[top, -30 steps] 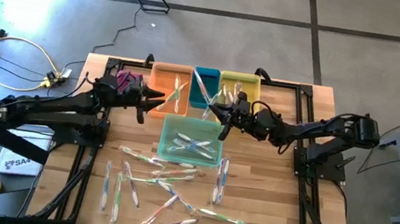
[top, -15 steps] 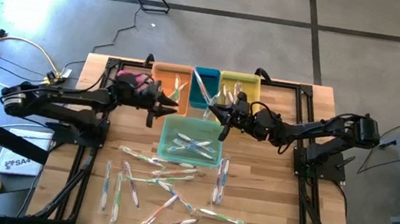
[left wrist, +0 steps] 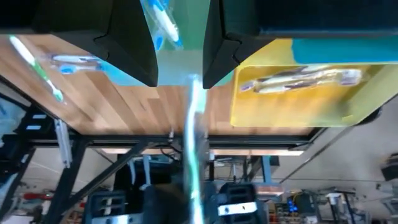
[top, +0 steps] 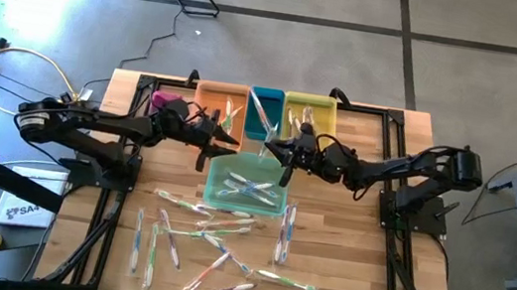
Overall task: Pick & Place Toothbrushes
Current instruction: Put the green toothbrush into the orange bin, then put the blue toothbrush into the green bin
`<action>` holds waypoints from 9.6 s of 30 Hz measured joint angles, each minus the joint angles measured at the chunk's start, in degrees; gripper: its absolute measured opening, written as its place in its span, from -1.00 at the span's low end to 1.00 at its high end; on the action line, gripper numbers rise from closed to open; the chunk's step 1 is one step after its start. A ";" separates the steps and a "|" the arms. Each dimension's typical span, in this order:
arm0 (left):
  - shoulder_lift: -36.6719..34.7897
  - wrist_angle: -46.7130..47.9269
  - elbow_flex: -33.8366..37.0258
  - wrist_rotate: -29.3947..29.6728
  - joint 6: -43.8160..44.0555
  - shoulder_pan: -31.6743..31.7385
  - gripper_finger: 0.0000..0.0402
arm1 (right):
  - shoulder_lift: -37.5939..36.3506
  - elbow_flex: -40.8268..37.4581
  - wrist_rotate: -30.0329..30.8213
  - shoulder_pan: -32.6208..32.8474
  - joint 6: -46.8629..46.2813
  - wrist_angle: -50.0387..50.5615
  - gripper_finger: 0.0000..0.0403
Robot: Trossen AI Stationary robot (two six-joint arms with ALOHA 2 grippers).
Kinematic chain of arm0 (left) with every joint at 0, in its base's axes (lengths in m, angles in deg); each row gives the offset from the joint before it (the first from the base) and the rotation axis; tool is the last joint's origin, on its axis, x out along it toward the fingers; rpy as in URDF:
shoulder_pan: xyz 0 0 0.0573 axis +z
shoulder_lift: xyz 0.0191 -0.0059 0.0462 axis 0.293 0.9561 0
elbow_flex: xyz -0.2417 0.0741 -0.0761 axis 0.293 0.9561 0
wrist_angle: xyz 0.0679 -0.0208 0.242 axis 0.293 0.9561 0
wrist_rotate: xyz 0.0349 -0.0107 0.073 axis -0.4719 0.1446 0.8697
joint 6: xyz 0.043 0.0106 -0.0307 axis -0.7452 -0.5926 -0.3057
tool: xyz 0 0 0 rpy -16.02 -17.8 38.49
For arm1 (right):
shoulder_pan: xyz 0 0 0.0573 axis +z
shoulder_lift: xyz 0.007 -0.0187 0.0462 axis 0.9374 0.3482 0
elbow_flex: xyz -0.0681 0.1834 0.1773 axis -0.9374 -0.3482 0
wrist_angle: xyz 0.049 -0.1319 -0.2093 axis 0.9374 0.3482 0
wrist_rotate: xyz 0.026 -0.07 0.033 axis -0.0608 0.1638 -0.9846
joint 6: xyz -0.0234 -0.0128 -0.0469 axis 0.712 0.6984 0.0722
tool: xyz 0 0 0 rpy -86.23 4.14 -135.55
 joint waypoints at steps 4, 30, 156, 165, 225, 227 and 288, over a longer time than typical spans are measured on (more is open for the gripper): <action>0.24 -1.18 0.00 0.03 -0.33 -0.73 -0.38 | 3.24 1.39 -1.03 -0.02 -0.02 -2.52 -0.94; 0.19 -1.96 0.02 0.63 1.96 -0.97 -0.38 | 14.34 14.96 -3.99 -0.02 7.12 1.05 -0.94; 0.43 46.89 -17.65 30.43 25.24 16.34 -0.92 | -7.54 15.28 2.05 0.95 7.01 50.84 -0.27; 1.75 52.15 -19.21 33.53 31.50 16.33 -0.89 | -7.54 15.28 2.05 0.94 7.45 51.52 -0.30; 17.81 46.73 -24.70 31.89 33.13 16.32 -0.48 | -7.47 15.26 2.05 0.94 6.91 56.08 -0.31; 17.81 46.71 -24.70 31.89 33.13 16.32 -0.48 | -7.47 15.26 2.08 0.92 6.91 55.89 -0.31; -24.36 18.49 9.49 34.97 6.40 -0.23 -0.48 | -47.50 -22.35 7.96 -2.67 5.21 28.56 -0.31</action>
